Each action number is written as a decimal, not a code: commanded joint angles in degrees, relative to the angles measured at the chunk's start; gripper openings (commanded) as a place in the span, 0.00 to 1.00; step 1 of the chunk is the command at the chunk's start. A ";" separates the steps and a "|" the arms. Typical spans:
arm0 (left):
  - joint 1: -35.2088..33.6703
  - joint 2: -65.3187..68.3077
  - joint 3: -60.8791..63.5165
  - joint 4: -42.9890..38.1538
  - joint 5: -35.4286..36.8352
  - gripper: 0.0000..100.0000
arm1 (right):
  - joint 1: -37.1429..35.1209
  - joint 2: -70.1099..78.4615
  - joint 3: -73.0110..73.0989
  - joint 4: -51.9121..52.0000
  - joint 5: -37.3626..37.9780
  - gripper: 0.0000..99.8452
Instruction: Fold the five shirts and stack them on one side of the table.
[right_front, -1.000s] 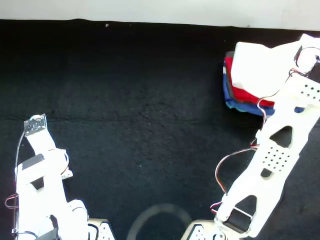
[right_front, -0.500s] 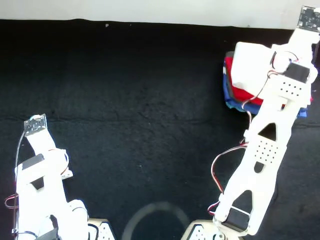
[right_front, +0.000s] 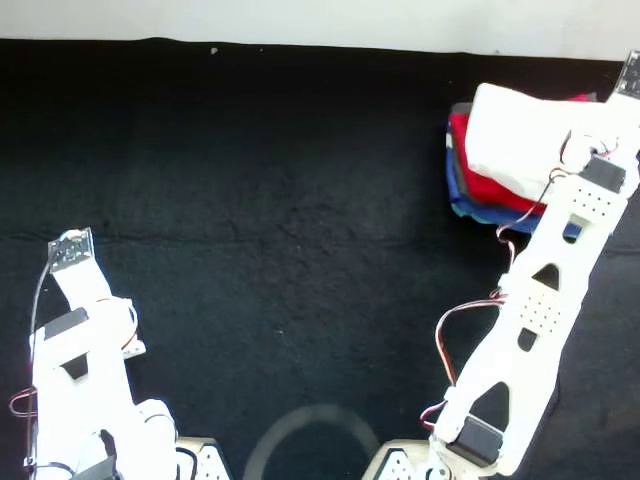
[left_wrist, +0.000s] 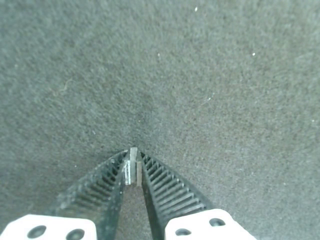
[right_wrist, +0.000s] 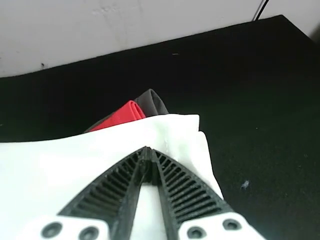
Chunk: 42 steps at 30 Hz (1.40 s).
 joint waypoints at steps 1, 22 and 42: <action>-0.13 -0.66 0.13 -1.14 -0.09 0.01 | 0.92 0.22 -3.21 -0.75 0.18 0.01; -0.13 -0.66 0.13 -1.14 -0.18 0.01 | -2.95 -24.84 -6.29 17.27 -12.04 0.01; -0.13 -0.66 0.13 -1.14 -0.26 0.01 | -15.34 -28.09 0.22 48.75 10.73 0.01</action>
